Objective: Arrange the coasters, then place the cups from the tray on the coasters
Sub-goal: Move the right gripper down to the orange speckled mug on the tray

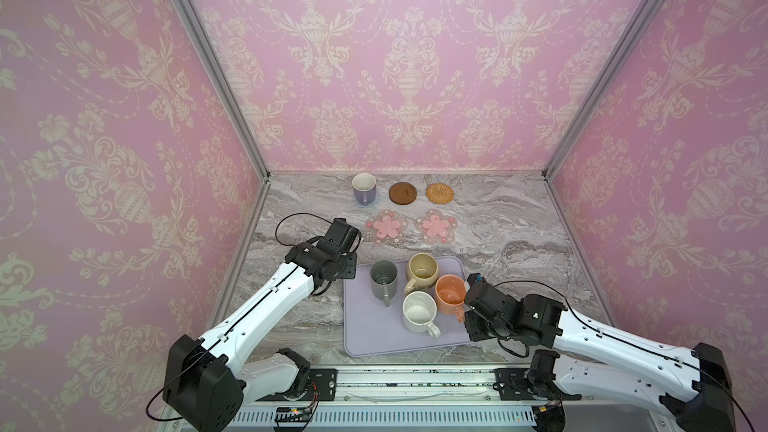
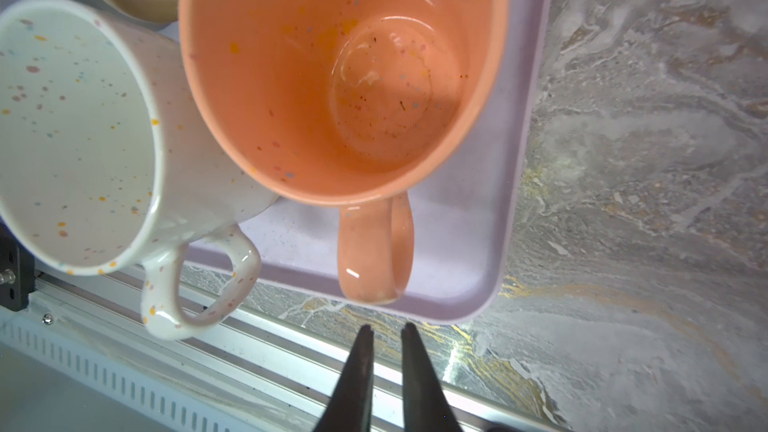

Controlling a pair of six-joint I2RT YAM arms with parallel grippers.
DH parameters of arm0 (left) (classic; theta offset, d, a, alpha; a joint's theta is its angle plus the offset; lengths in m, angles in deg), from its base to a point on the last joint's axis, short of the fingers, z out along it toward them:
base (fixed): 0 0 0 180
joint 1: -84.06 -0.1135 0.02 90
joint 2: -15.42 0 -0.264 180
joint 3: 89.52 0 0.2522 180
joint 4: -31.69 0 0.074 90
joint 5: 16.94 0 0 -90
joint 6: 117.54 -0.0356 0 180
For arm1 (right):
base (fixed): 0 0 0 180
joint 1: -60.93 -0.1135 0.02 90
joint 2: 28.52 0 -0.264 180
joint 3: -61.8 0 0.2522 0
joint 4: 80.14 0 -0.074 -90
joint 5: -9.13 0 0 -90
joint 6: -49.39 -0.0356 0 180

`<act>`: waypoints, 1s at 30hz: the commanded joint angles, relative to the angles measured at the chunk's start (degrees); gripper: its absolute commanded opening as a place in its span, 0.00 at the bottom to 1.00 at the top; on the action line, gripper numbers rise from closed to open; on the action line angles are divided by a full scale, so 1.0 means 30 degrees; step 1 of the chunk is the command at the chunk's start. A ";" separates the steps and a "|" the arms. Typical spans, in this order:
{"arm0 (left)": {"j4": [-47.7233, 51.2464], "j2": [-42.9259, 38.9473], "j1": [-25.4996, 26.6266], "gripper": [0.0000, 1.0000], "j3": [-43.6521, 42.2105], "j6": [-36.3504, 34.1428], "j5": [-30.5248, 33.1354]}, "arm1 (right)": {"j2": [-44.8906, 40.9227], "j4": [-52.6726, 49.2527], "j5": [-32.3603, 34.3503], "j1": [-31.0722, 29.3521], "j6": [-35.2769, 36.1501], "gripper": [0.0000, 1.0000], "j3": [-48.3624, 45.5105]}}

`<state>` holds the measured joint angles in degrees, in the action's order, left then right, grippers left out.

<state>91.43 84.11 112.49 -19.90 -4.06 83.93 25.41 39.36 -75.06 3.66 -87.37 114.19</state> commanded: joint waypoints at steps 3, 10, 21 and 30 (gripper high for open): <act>-0.0439 0.0005 0.0134 0.45 -0.0238 0.0552 -0.0103 | 0.0375 0.1185 -0.0188 -0.0249 0.0535 0.11 0.1080; -0.0736 0.0392 0.0191 0.45 -0.0290 0.0813 -0.0250 | 0.1544 0.2284 -0.0311 -0.0257 0.1367 0.12 0.1067; -0.0931 0.0681 0.0222 0.45 -0.0311 0.0960 -0.0070 | 0.2998 0.1036 0.1696 -0.0055 0.1280 0.13 0.1304; -0.1519 0.1559 0.0455 0.46 -0.0279 0.1136 -0.0270 | 0.1422 0.1049 0.1768 0.1600 0.0456 0.16 0.0073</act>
<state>87.67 88.17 113.29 -20.23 -2.07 83.89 31.88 43.99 -71.85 7.24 -84.42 115.74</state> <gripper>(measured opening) 0.455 0.158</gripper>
